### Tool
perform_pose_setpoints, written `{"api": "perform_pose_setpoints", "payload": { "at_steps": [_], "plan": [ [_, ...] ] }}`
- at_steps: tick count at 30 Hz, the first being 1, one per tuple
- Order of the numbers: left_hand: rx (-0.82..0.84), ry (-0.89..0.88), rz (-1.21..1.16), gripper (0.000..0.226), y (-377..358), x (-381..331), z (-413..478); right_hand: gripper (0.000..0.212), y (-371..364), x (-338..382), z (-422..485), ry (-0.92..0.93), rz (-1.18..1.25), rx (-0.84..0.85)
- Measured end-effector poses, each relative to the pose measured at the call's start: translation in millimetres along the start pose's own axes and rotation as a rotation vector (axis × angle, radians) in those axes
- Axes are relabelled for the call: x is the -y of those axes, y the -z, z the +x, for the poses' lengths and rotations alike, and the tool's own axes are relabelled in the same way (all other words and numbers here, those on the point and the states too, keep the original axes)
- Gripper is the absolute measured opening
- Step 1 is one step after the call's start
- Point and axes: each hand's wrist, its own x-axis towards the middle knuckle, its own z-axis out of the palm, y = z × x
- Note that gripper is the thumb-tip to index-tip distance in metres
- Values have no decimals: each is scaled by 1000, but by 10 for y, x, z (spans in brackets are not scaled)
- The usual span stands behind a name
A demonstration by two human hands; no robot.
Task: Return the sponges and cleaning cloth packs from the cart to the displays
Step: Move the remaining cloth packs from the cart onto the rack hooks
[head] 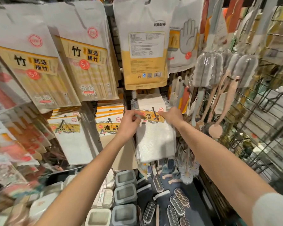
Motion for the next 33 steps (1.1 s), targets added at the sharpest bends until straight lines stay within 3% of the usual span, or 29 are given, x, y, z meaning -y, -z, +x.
{"api": "perform_pose_setpoints", "payload": {
  "at_steps": [3,6,10,15,19,23,33],
  "plan": [
    [40,40,-80,19,-59,-82,-53,35,141,-10,-159,26,-102,32],
    [73,68,-141,22,-219,-238,-154,48,412,-197,-510,102,-25,63],
    [177,86,-280,15,-616,-550,-411,47,854,-621,-1102,87,18,-3],
    [459,66,-331,16,-1427,-1057,-1121,43,1445,-1523,-2186,-63,158,-36],
    [693,6,-307,17,-2193,-1423,-1925,36,1893,-2485,-3242,-216,161,-108],
    [835,54,-365,16,-2854,-1896,-2944,28,2297,-3323,-4346,-357,145,-195],
    [1279,2,-289,16,-4396,-2745,-5101,40,3070,-4894,-6665,-777,224,-420]
  ]
}}
